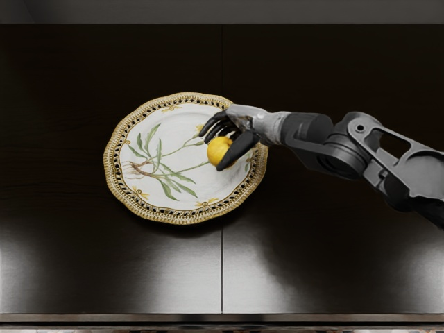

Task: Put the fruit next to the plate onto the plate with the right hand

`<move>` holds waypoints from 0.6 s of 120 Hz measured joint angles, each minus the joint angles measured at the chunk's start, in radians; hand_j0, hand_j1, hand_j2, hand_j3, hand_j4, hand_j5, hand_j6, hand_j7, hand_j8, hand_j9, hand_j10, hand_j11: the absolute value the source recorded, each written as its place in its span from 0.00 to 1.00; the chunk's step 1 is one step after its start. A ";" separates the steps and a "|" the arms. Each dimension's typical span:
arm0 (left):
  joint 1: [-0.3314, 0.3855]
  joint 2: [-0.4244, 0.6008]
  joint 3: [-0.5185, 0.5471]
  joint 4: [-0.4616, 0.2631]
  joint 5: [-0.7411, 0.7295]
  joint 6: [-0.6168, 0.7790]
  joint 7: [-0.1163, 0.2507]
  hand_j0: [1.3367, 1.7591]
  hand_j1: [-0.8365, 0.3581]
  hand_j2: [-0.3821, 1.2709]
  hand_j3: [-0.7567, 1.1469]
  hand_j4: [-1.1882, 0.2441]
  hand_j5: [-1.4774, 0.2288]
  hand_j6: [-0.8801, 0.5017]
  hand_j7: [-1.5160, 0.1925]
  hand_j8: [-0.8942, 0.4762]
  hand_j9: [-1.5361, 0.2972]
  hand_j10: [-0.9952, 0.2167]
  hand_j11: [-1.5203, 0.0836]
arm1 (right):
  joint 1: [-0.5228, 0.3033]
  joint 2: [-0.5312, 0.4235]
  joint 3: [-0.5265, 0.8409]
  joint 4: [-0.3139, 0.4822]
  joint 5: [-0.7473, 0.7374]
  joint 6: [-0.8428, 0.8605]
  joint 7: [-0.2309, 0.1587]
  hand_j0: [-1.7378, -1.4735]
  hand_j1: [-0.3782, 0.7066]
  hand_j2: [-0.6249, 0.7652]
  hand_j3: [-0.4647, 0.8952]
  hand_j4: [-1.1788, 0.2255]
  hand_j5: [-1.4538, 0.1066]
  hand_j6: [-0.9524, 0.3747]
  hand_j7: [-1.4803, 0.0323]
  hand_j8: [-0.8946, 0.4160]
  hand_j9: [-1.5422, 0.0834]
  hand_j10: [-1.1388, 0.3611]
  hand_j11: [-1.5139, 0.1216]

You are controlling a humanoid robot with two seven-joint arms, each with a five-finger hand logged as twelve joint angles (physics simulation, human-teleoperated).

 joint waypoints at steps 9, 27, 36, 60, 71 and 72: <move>0.000 0.000 0.000 0.000 0.000 0.000 0.000 0.76 0.98 0.23 0.40 0.82 0.86 0.63 0.88 0.65 0.83 0.81 0.94 | -0.001 0.010 0.014 -0.002 0.000 -0.002 0.000 0.31 0.34 0.54 0.34 0.60 0.65 0.49 0.69 0.51 0.68 0.58 0.66; 0.000 0.000 0.000 0.000 0.000 0.000 0.000 0.76 0.98 0.23 0.40 0.82 0.86 0.63 0.88 0.65 0.83 0.81 0.94 | -0.004 -0.011 0.115 -0.002 0.123 0.129 0.000 0.30 0.19 0.49 0.34 0.71 0.78 0.60 0.83 0.59 0.81 0.66 0.78; 0.000 0.000 0.000 0.000 0.000 0.000 0.000 0.76 0.98 0.23 0.40 0.82 0.86 0.63 0.88 0.65 0.83 0.81 0.94 | -0.013 -0.025 0.173 0.000 0.243 0.242 0.000 0.30 0.15 0.48 0.34 0.74 0.82 0.63 0.87 0.61 0.84 0.69 0.82; -0.005 0.000 -0.001 0.000 0.000 0.000 0.000 0.76 0.98 0.23 0.40 0.82 0.86 0.63 0.88 0.65 0.83 0.81 0.94 | -0.220 -0.038 0.446 0.002 0.460 0.432 0.000 0.30 0.09 0.46 0.34 0.79 0.88 0.67 0.92 0.64 0.89 0.72 0.87; -0.005 0.000 -0.001 0.000 0.000 0.000 0.000 0.76 0.98 0.23 0.40 0.82 0.86 0.63 0.88 0.65 0.83 0.81 0.94 | -0.314 -0.054 0.543 0.002 0.513 0.452 0.000 0.30 0.08 0.45 0.34 0.80 0.89 0.68 0.93 0.65 0.91 0.73 0.88; -0.005 0.000 -0.001 0.000 0.000 0.000 0.000 0.76 0.98 0.23 0.40 0.82 0.86 0.63 0.88 0.65 0.83 0.81 0.94 | -0.321 -0.057 0.551 0.002 0.519 0.454 0.000 0.30 0.08 0.45 0.34 0.80 0.89 0.68 0.93 0.65 0.91 0.73 0.88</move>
